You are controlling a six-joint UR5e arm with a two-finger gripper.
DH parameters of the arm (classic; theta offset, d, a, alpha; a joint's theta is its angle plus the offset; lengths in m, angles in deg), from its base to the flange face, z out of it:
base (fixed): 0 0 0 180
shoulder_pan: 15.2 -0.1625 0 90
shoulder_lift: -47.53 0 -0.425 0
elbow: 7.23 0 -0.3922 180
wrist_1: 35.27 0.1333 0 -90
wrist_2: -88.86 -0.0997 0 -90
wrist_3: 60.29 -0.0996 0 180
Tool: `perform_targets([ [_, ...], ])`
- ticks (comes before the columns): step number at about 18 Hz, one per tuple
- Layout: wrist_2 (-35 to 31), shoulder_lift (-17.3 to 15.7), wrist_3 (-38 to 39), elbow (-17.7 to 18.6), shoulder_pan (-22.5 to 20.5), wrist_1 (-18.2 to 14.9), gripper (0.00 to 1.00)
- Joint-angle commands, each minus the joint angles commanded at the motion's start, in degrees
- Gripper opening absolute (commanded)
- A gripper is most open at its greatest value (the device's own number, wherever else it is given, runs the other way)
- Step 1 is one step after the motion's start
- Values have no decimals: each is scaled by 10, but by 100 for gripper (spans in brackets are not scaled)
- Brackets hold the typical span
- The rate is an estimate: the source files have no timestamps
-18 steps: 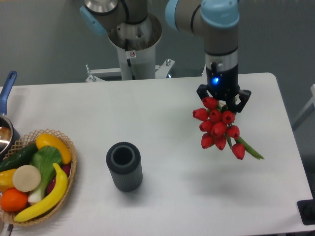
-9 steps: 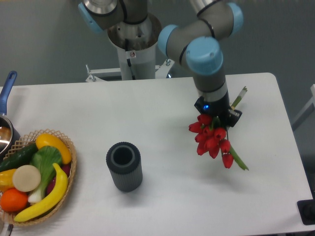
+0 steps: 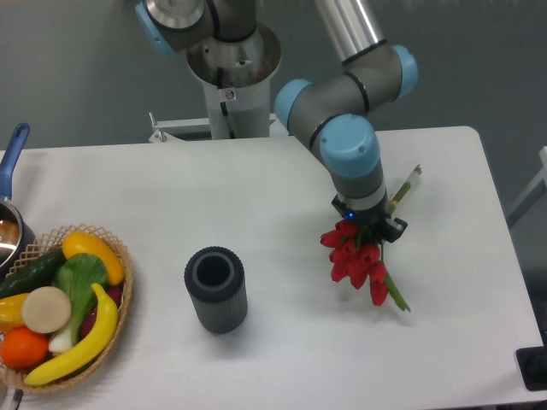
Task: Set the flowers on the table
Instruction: 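Lower the held tulips stems-first onto the white table surface, then open the gripper to release the tulips and lift away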
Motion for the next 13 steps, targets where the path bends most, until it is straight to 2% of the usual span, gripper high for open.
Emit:
perform_targets([
  [4,3,5,0,1,1,1,46],
  [6,3,5,0,0,1,1,50],
  [7,4,4,0,0,1,2,58],
  [8,4,4,0,-1,1,3,71],
  [10,4,4,0,-2,1,4,78],
  [13,3,2,-17,4,0,4,100],
])
